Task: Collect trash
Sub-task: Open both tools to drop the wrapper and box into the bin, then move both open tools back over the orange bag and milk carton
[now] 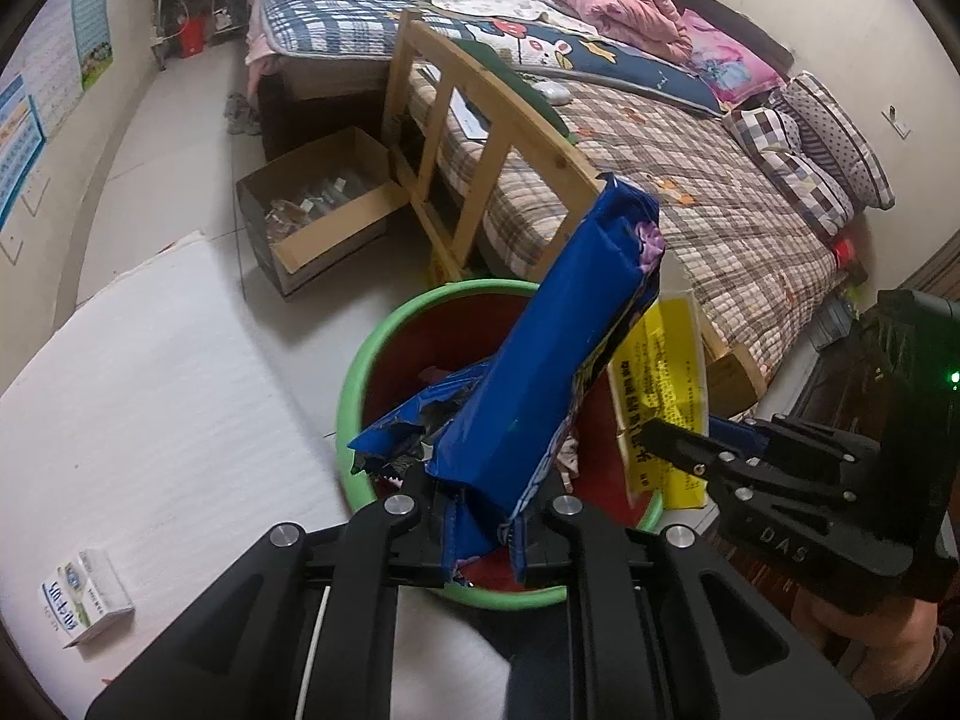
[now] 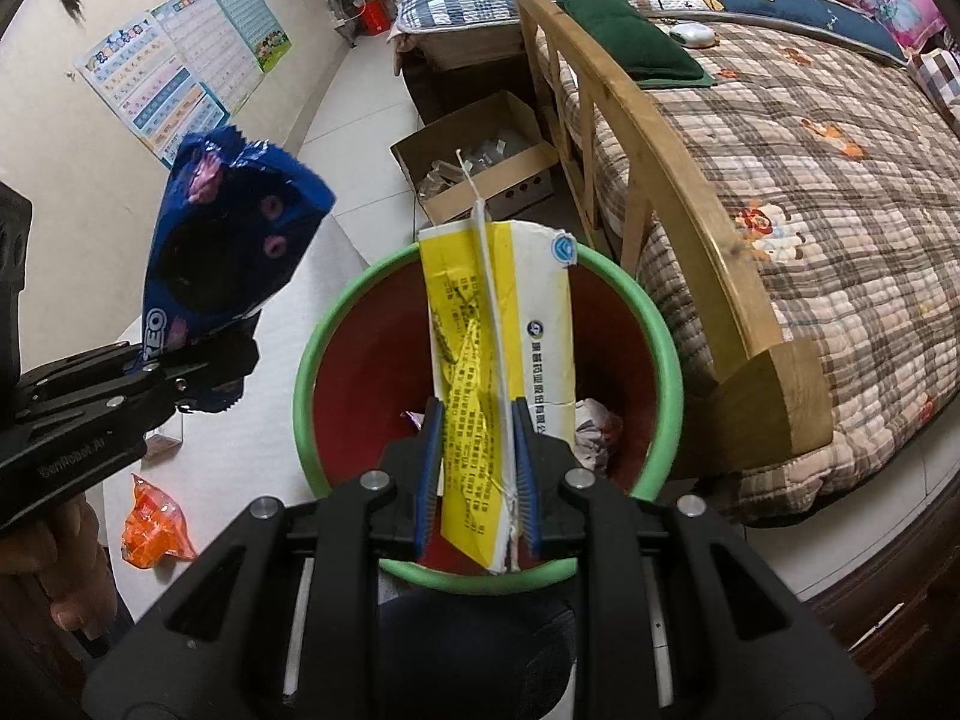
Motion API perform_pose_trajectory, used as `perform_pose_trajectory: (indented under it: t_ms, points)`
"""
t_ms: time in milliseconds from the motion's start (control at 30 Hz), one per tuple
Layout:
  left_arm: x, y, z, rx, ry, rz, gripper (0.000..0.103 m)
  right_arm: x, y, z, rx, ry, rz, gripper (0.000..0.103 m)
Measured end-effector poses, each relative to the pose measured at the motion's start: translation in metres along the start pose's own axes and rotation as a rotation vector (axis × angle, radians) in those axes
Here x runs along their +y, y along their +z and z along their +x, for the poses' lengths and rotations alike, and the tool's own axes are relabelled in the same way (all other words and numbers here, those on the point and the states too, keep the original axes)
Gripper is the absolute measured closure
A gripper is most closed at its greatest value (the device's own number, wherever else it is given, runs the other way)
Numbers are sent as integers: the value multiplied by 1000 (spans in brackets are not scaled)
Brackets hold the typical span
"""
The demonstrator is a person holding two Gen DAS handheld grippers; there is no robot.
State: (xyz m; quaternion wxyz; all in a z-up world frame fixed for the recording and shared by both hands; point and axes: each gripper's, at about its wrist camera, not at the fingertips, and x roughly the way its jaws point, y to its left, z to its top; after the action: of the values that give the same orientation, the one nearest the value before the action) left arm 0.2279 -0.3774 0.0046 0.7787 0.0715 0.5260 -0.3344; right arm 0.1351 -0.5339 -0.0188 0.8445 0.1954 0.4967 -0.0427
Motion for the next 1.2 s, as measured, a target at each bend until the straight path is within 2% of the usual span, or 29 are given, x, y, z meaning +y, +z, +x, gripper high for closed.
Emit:
perform_pose_trajectory:
  t_ms: [67,100,133,167,200,333,467,800,900,1033,1200]
  points:
    - [-4,3,3,0,-12,-5,90,-2,1,3,8,1,-2,79]
    - [-5,5,4,0,-13,-7,68,-3,1,5,11,-5,-1,75]
    - [-5,6,5,-2,-11,-10,33,-4,1,5,11,-15,3,56]
    - [-5,6,4,-18,-8,-17,24,-3,1,5,9,-19,4,40]
    - [-4,6,2,-33,-7,-21,22,-3,0,3,1,-27,0,36]
    - [5,3,-6,-51,3,-48,22,-3,-4,1,-6,-36,-4,29]
    - [17,-1,-20,-74,20,-81,15,0,-6,-4,-17,-40,-6,22]
    - [45,-18,-61,-130,55,-111,13,26,-8,-24,-51,-42,-52,17]
    - [52,-26,-77,-147,83,-91,9,39,-10,-29,-59,-41,-78,15]
    - [62,-40,-99,-163,137,-51,8,64,-13,-35,-64,-36,-131,13]
    - [95,-68,-130,-175,183,-86,8,100,-22,-36,-58,-14,-196,10]
